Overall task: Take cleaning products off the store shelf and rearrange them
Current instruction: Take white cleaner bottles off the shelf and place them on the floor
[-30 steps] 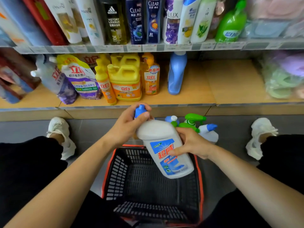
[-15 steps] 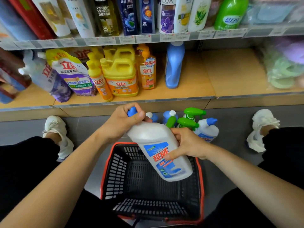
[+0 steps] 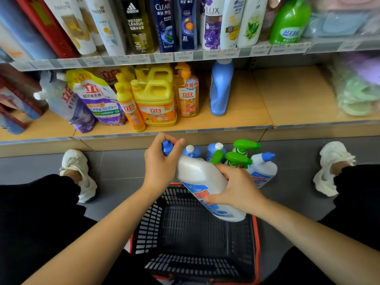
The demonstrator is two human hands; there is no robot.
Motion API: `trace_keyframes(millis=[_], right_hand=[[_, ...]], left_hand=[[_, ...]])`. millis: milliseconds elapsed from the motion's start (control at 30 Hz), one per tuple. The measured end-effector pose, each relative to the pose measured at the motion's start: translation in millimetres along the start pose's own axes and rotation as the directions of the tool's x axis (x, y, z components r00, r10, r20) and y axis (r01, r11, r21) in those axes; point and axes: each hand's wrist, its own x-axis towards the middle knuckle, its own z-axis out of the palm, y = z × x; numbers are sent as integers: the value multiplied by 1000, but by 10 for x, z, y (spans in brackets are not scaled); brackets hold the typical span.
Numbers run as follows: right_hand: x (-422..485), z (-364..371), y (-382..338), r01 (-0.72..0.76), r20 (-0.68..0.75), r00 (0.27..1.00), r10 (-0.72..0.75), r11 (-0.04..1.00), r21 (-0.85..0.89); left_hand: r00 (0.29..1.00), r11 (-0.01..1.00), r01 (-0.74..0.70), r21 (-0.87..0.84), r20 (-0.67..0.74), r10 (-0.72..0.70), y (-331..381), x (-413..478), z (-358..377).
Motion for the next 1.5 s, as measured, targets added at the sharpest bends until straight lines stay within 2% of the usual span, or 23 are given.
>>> trace_keyframes(millis=[133,233,333,433,567,800,1000,1100,1300,1367,1500], right_hand=[[13,-6,-13,-54,63,997,47,990,127],[63,-102,41,-153,167,980,107,944,293],[103,-204,60,-236,290,949,122,884,403],[135,-241,64,-260,345,933,103,857,446],[131,-246,59,-261,368,926,88,853,452],[134,-230,23,-260,341,934,106,857,446],[149,-212,26,-273,273,951,143,804,528],[170,-217,13,-252,205,966,157,755,606],[192,-282,-79,-240,115,966,233,631,738],[189,-313,-105,-238,99,961,258,589,773],[158,-402,-125,-235,141,966,218,502,832]], left_hand=[[999,1000,10,-3,45,-9,-14,18,7],[986,985,50,-164,168,-22,-30,70,-55],[934,883,244,-400,342,-102,25,155,-146],[865,769,408,-493,478,-153,84,230,-207],[831,768,443,-462,533,-158,61,262,-202],[920,883,313,-350,344,-189,-24,216,-141],[908,930,262,-260,394,-146,-13,147,-127],[857,905,367,-214,455,-240,-4,48,-83],[655,845,523,-109,686,-316,-38,-218,55],[639,823,559,-106,687,-346,-49,-280,100],[666,817,557,-147,666,-335,-39,-260,83]])
